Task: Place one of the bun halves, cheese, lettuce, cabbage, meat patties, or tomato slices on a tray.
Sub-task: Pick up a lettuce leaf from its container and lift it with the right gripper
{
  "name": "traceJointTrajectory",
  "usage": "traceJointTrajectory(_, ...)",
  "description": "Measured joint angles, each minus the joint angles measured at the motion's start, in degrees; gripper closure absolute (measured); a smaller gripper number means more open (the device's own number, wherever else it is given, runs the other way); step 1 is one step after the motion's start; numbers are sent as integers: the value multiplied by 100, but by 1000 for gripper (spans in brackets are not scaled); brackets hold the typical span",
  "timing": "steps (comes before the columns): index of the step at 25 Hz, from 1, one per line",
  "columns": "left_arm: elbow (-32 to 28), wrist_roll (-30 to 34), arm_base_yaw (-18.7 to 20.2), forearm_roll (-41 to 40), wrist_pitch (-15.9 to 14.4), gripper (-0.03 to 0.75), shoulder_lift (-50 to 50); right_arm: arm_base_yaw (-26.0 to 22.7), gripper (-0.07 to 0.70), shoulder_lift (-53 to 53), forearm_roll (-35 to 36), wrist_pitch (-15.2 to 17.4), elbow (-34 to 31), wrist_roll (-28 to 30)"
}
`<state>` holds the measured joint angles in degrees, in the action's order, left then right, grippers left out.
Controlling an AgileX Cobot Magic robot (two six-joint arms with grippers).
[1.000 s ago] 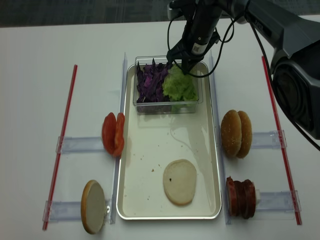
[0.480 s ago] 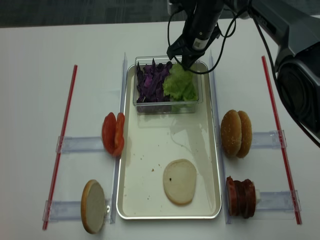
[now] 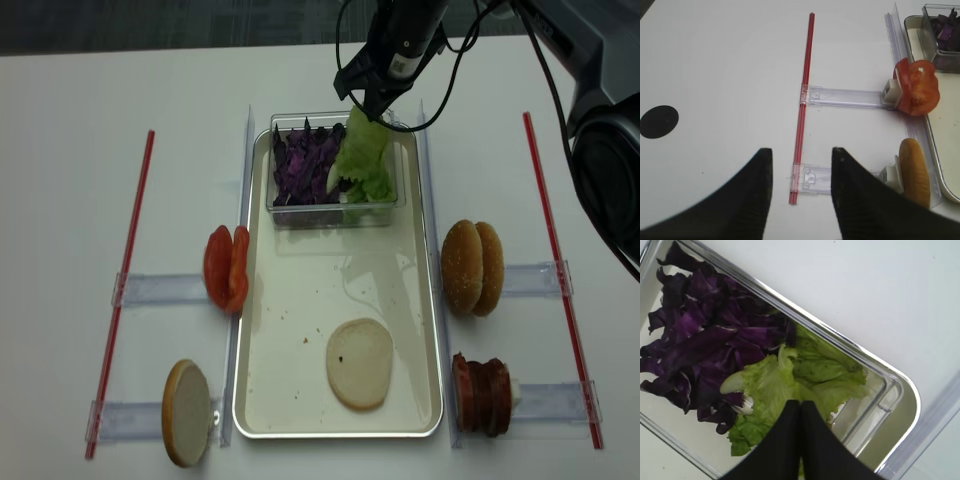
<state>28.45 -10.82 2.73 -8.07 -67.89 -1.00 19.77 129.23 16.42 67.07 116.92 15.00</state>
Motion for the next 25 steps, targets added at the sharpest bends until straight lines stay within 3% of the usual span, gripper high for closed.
traceJointTrajectory(13, 0, 0, 0, 0, 0, 444, 0, 77, 604, -408, -201, 363, 0, 0)
traceJointTrajectory(25, 0, 0, 0, 0, 0, 444, 0, 341, 604, -993, -432, 396, -180, 0)
